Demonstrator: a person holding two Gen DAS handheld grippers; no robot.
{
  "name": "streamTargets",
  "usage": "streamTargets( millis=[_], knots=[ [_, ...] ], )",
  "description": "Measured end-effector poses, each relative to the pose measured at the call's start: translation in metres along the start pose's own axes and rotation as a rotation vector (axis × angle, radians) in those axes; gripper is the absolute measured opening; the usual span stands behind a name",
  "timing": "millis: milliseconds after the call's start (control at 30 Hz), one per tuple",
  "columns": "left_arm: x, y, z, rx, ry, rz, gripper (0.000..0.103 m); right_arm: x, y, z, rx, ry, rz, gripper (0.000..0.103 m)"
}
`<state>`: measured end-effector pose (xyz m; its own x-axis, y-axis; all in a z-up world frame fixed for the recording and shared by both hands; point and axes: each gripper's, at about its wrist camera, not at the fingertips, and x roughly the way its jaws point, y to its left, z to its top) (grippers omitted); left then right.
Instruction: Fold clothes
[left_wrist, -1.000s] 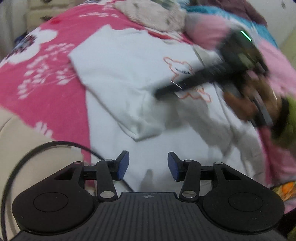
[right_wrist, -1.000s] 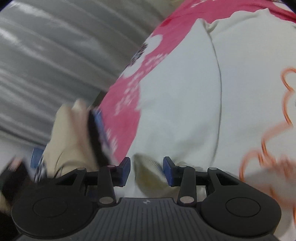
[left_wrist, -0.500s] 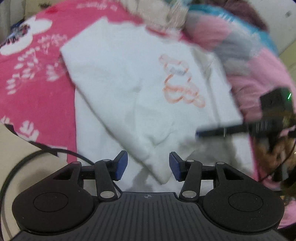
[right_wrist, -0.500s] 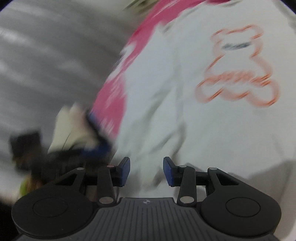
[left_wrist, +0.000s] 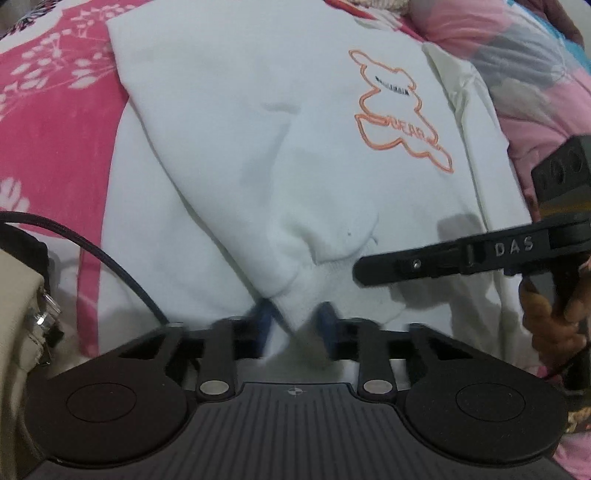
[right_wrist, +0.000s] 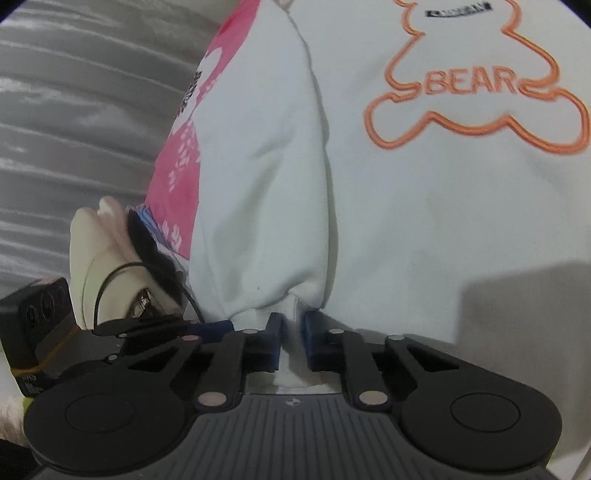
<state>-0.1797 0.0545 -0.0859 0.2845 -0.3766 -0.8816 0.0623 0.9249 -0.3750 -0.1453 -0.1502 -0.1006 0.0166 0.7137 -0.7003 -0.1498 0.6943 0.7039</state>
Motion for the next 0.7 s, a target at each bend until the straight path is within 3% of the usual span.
streamTargets(
  millis=[67, 267, 533, 700],
  knots=[
    [-0.003, 0.0, -0.003, -0.015, -0.011, -0.017, 0.005, -0.002, 0.002, 0.001, -0.005, -0.008, 0.004, 0.008],
    [-0.033, 0.001, -0.019, 0.081, -0.005, -0.033, 0.003, -0.022, 0.011, -0.019, -0.042, -0.018, 0.035, 0.007],
    [-0.051, 0.01, -0.047, 0.187, 0.084, 0.039, 0.003, 0.001, 0.042, -0.055, -0.119, 0.058, 0.057, 0.007],
    [-0.059, 0.015, -0.054, 0.198, 0.088, 0.076, 0.003, 0.016, 0.054, -0.064, -0.139, 0.092, 0.057, 0.007]
  ],
)
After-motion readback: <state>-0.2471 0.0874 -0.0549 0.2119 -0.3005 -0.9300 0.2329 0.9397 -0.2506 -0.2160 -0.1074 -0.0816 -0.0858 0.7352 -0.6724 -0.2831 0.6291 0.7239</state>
